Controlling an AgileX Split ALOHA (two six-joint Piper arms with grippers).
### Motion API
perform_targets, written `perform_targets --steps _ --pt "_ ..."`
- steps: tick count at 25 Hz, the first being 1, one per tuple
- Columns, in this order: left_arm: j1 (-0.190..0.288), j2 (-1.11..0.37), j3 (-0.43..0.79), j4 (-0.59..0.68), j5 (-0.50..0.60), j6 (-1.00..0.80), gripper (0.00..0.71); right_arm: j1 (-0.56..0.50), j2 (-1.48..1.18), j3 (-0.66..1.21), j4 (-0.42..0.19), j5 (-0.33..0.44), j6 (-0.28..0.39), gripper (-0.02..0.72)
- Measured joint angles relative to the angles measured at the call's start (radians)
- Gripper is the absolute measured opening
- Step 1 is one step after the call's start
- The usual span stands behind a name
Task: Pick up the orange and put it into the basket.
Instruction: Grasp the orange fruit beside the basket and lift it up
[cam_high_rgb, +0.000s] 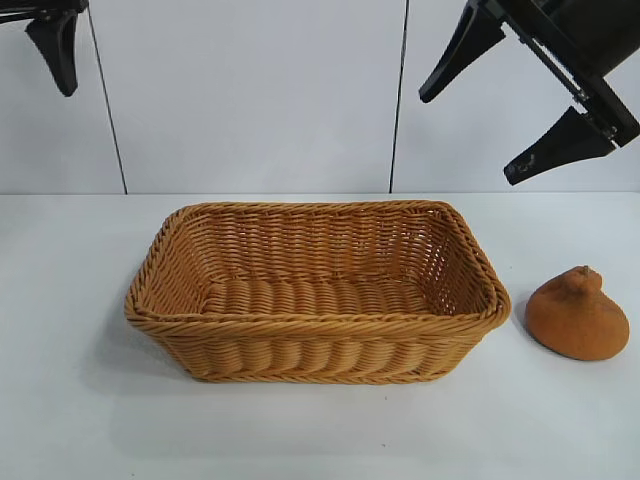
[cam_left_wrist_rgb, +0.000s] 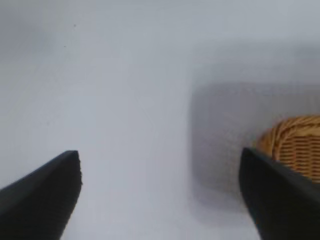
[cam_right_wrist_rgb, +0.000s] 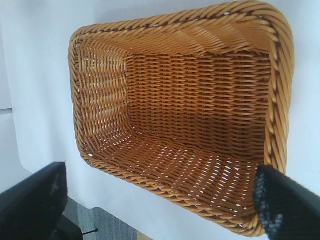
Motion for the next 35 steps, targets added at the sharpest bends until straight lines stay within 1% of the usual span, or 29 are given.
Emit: perform_targets --steps 5,17,19,22,24,27,30,35 --pt "-0.002 -0.208 0.244 0.002 0.000 0.023 0.613 0.000 0.000 0.000 -0.002 0.000 -0.002 0.694" --pt "-0.002 -0.861 0.876 0.046 0.002 0.047 0.613 0.000 0.000 0.000 -0.003 0.000 -0.002 0.694" --pt "-0.002 -0.980 0.988 0.046 -0.016 0.047 0.613 0.000 0.000 0.000 -0.003 0.000 -0.002 0.694" --pt "-0.002 -1.151 1.134 0.032 -0.070 0.045 0.613 0.000 0.000 0.000 -0.003 0.000 -0.002 0.694" --pt "-0.002 -1.263 1.210 0.012 -0.112 0.044 0.613 0.000 0.000 0.000 -0.003 0.000 -0.002 0.694" --pt "-0.002 -1.424 1.276 0.002 -0.134 0.044 0.613 0.000 0.000 0.000 -0.003 0.000 -0.002 0.694" --pt "-0.002 -1.562 1.284 0.001 -0.144 0.044 0.613 0.000 0.000 0.000 -0.003 0.000 -0.002 0.694" --pt "-0.002 -1.732 1.287 0.001 -0.147 0.044 0.613 0.000 0.000 -0.002 -0.004 0.000 -0.002 0.694"
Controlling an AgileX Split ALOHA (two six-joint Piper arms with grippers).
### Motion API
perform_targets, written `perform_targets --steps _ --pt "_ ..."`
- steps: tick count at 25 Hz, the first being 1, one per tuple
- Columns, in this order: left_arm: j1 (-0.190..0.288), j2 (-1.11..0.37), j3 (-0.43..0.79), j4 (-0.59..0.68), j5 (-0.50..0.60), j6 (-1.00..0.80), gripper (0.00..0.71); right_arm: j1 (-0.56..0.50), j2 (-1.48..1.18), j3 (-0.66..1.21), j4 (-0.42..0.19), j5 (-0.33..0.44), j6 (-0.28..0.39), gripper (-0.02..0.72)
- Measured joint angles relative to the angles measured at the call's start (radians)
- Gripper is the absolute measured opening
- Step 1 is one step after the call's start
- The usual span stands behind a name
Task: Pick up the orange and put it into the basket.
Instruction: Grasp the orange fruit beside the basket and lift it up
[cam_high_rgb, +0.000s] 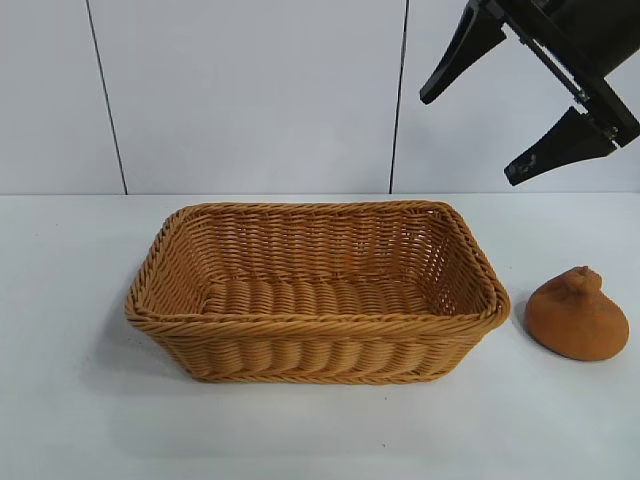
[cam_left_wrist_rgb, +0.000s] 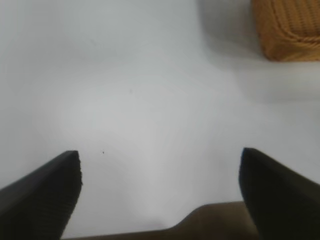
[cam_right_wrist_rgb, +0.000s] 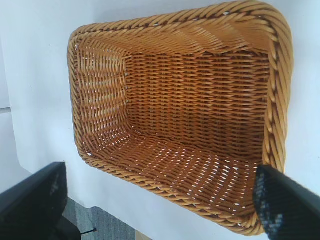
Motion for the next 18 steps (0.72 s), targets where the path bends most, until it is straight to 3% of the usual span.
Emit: perform_targets --steps 3,6,9,15,18 --pt "0.000 -0.098 0.000 0.000 -0.001 0.000 0.613 0.000 0.000 -0.028 -0.025 0.009 0.000 0.694" --pt "0.000 -0.169 0.001 0.000 0.000 0.000 0.613 0.000 0.000 -0.085 -0.094 0.039 0.011 0.694" --pt "0.000 -0.175 0.001 0.002 0.000 0.000 0.613 0.000 0.000 -0.151 -0.220 0.065 0.074 0.694" --pt "0.000 -0.175 0.001 0.004 0.000 0.000 0.613 -0.005 0.000 -0.194 -0.555 0.075 0.218 0.694" --pt "0.000 -0.175 0.001 0.004 0.000 0.000 0.613 -0.042 0.020 -0.194 -0.596 0.076 0.244 0.694"
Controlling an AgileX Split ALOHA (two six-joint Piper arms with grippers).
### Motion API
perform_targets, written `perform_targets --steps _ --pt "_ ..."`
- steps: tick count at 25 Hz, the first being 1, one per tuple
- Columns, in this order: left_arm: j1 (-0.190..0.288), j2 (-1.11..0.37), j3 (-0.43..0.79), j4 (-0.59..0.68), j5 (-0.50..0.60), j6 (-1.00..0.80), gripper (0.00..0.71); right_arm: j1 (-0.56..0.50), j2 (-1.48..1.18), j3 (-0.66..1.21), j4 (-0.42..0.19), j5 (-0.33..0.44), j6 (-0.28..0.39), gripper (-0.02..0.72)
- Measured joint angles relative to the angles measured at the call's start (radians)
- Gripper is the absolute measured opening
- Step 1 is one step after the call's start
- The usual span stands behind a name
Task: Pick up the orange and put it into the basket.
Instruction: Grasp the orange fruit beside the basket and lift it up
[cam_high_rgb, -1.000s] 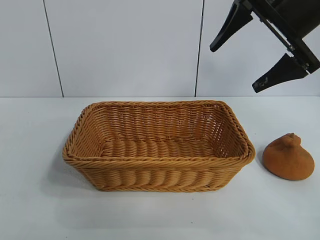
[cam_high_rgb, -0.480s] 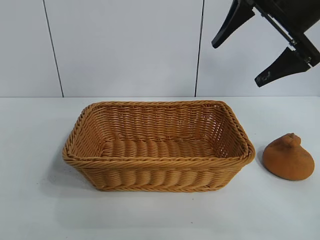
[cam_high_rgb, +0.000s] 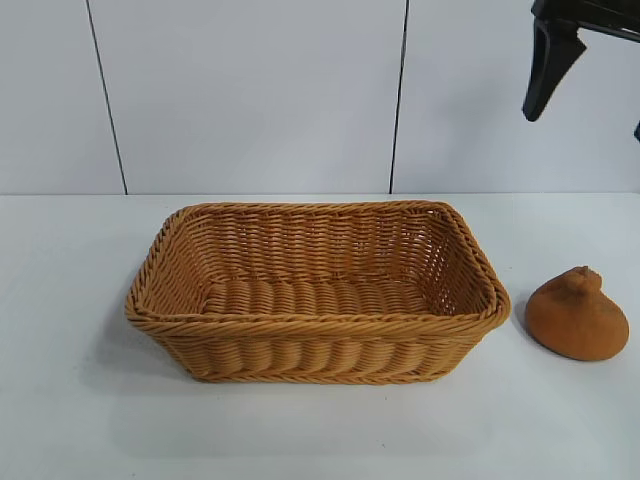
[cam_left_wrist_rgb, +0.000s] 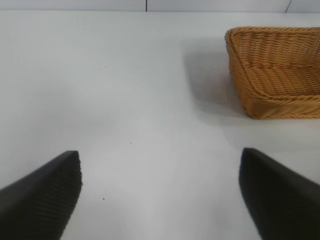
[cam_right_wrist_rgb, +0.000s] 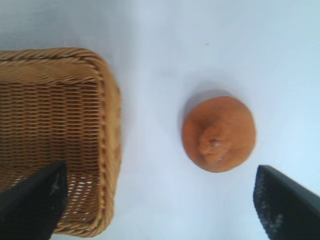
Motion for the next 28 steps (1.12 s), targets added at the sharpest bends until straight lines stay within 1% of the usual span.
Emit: perform_targets --steps 4,10,16,17,18,20,21,23,24,25,26,28 --pt "0.000 0.000 0.000 0.008 0.000 0.000 0.613 -0.044 0.077 -0.001 0.016 0.022 -0.006 0.694" --pt "0.000 0.000 0.000 0.002 0.000 0.000 0.613 -0.047 0.231 -0.001 0.036 0.014 -0.008 0.694" --pt "0.000 0.000 0.000 0.002 0.000 0.000 0.613 -0.047 0.381 -0.001 0.038 0.003 -0.005 0.694" --pt "0.000 0.000 0.000 0.002 0.000 0.000 0.613 -0.047 0.397 -0.001 0.038 -0.001 -0.005 0.692" --pt "0.000 0.000 0.000 0.002 0.000 0.000 0.613 -0.047 0.408 -0.001 0.037 -0.006 -0.005 0.672" --pt "0.000 0.000 0.000 0.002 0.000 0.000 0.613 -0.047 0.420 -0.001 0.037 -0.011 -0.005 0.572" --pt "0.000 0.000 0.000 0.002 0.000 0.000 0.613 -0.047 0.420 -0.001 0.036 -0.011 -0.005 0.477" --pt "0.000 0.000 0.000 0.002 0.000 0.000 0.613 -0.047 0.420 -0.002 0.036 -0.007 -0.005 0.255" --pt "0.000 0.000 0.000 0.002 0.000 0.000 0.613 -0.047 0.420 -0.004 0.036 0.001 -0.005 0.130" --pt "0.000 0.000 0.000 0.002 0.000 0.000 0.613 -0.047 0.413 -0.004 0.037 0.008 -0.005 0.049" --pt "0.000 0.000 0.000 0.002 0.000 0.000 0.613 -0.048 0.406 -0.006 0.037 0.016 -0.005 0.034" --pt "0.000 0.000 0.000 0.002 0.000 0.000 0.613 -0.048 0.377 -0.007 0.036 0.020 -0.007 0.034"
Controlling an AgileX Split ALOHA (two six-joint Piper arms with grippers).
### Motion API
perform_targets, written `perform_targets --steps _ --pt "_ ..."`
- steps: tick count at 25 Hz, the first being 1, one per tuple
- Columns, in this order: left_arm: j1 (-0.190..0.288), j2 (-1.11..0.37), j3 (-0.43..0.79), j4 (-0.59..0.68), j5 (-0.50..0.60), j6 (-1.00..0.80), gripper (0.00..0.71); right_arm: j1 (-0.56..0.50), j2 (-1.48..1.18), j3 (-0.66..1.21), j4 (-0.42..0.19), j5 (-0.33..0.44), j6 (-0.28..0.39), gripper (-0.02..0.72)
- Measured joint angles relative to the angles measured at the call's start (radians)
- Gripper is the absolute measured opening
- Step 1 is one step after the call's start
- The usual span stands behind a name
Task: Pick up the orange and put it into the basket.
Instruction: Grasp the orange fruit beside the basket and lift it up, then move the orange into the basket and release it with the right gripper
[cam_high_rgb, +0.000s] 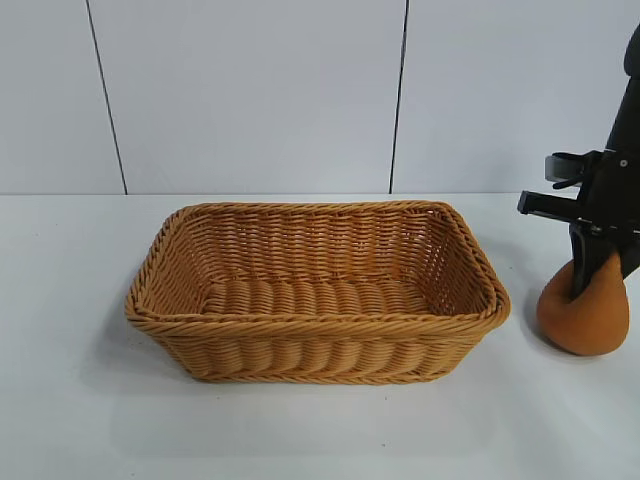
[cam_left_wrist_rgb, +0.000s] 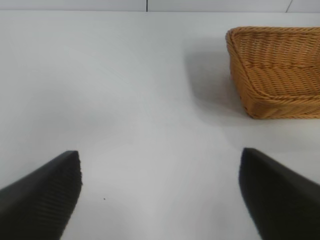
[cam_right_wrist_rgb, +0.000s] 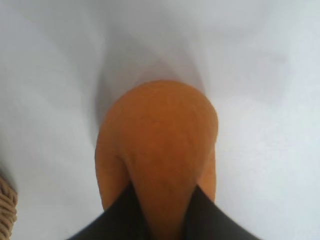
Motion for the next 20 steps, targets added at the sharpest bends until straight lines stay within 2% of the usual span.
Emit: perform_targets --steps 11,16,20 --pt "0.000 0.000 0.000 0.000 0.000 0.000 0.613 0.000 -0.324 0.000 0.004 -0.002 -0.001 0.034" --pt "0.000 0.000 0.000 0.000 0.000 0.000 0.613 0.017 -0.386 0.000 0.080 -0.005 -0.001 0.034" --pt "0.000 0.000 0.000 0.000 0.000 0.000 0.613 0.118 -0.390 0.000 0.115 -0.045 -0.001 0.034"
